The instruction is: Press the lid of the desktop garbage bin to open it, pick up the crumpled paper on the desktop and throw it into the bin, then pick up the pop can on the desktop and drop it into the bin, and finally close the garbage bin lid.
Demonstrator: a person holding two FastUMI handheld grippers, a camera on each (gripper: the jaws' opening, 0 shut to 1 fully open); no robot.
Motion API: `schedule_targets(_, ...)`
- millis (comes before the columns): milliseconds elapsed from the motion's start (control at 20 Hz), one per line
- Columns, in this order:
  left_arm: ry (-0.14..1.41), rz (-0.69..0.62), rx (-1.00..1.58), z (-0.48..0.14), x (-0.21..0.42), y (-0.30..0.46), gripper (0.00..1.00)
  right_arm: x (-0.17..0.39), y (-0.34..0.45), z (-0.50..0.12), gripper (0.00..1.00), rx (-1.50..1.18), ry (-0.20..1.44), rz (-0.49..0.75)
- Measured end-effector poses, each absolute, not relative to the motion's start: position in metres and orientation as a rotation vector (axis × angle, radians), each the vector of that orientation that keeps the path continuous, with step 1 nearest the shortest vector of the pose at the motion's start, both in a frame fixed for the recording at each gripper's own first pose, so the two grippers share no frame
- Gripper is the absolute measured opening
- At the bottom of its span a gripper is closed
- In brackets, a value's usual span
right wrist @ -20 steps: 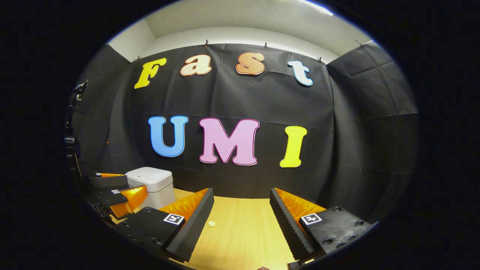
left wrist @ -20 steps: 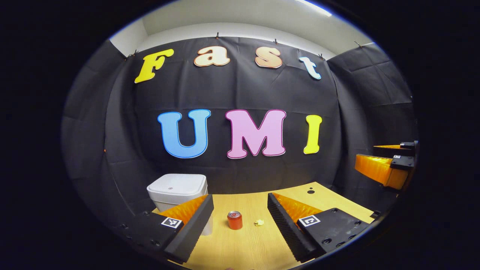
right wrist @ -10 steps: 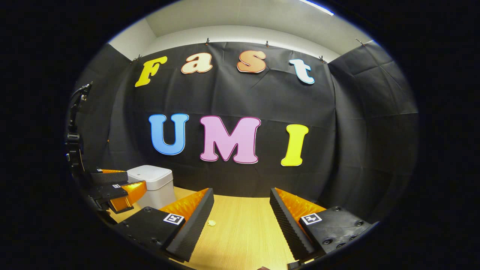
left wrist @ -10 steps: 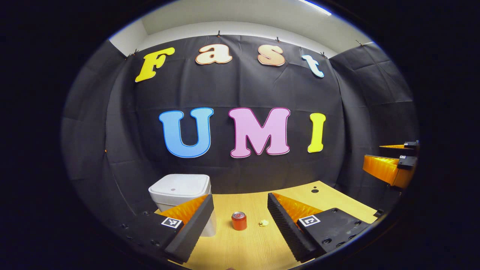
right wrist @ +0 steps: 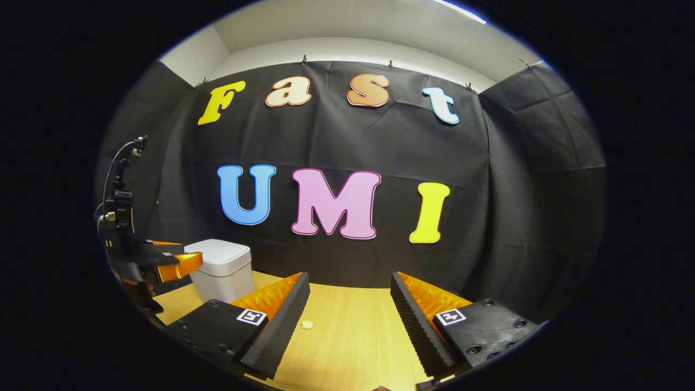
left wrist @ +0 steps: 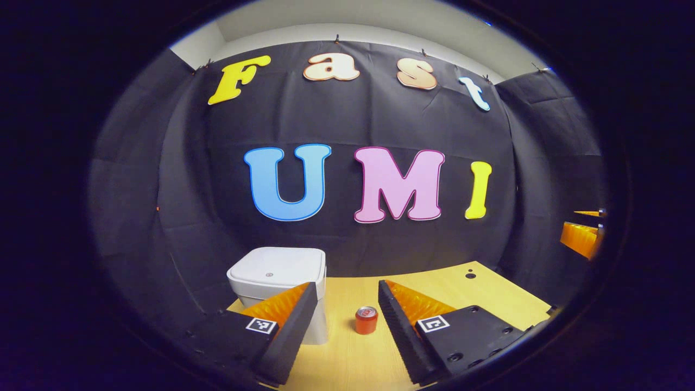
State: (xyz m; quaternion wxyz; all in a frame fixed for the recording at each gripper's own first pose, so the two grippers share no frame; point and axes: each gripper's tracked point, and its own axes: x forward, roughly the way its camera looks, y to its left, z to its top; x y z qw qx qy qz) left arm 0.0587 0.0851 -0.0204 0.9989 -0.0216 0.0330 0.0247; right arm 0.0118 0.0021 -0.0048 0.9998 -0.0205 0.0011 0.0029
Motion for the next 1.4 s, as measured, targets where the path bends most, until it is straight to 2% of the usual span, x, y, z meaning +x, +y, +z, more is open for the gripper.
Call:
schedule_targets(150,0.073,0.067,-0.010,-0.020,0.070,0.110,0.72,0.012,0.004,-0.004,0.96,-0.036,0.004,0.006)
schedule_targets(250,0.103,0.104,0.009,-0.022,0.083,0.132,0.60,0.014,0.006,-0.003,0.96,-0.024,0.004,0.007)
schedule_targets(300,0.121,0.100,0.003,-0.024,0.089,0.136,0.41,0.015,0.007,-0.003,0.96,-0.022,0.003,0.007)
schedule_targets(450,0.170,0.098,-0.064,-0.026,0.107,0.152,0.24,0.017,0.008,0.000,0.96,-0.044,-0.001,0.006)
schedule_targets(500,0.184,0.087,-0.068,-0.024,0.114,0.156,0.10,0.017,0.009,0.000,0.96,-0.049,0.002,0.005)
schedule_targets(600,0.194,0.053,-0.034,-0.019,0.129,0.165,0.07,0.016,0.011,0.000,0.96,-0.047,0.002,0.007)
schedule_targets(800,0.228,0.058,0.036,-0.009,0.164,0.198,0.06,0.019,0.010,-0.003,0.96,-0.048,0.015,-0.002)
schedule_targets(1200,0.532,0.000,0.024,-0.074,0.212,0.207,0.06,0.023,0.006,0.000,0.96,-0.043,0.017,-0.016)
schedule_targets(1400,0.580,0.017,0.004,-0.094,0.224,0.215,0.05,0.022,-0.005,-0.009,0.96,-0.034,0.044,-0.036)
